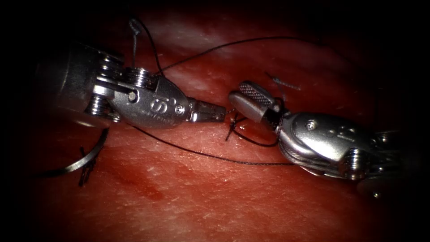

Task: Wound Closure

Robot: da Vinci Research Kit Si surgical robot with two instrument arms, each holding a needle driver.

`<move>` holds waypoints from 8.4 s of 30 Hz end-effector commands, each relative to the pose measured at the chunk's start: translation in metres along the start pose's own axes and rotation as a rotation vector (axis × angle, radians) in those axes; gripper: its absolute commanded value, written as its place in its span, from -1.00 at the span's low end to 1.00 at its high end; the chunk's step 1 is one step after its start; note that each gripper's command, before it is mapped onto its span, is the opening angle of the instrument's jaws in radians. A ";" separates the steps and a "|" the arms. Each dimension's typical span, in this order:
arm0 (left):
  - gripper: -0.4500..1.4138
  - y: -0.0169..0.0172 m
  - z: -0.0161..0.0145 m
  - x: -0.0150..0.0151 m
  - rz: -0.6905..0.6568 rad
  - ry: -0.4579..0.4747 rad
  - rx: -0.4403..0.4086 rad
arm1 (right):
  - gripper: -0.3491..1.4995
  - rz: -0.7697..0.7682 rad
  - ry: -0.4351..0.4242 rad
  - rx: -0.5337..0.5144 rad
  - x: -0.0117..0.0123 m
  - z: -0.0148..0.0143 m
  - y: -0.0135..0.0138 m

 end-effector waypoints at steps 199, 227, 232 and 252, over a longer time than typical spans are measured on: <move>-1.00 -0.0255 0.0112 -0.0057 -0.171 -0.059 0.380 | -1.00 0.100 -0.073 -0.396 -0.0101 -0.0014 -0.0099; -1.00 -0.0237 0.0099 -0.0020 -0.244 -0.010 0.375 | 0.31 -0.171 0.018 -0.252 -0.0064 -0.0057 -0.0078; -1.00 -0.0230 0.0075 -0.0004 -0.267 0.003 0.342 | 0.56 -0.240 -0.060 -0.118 -0.0041 -0.0067 -0.0072; -1.00 -0.0161 -0.0050 0.0071 -0.248 0.028 0.222 | 0.76 0.017 -0.109 0.050 -0.0028 -0.0011 0.0002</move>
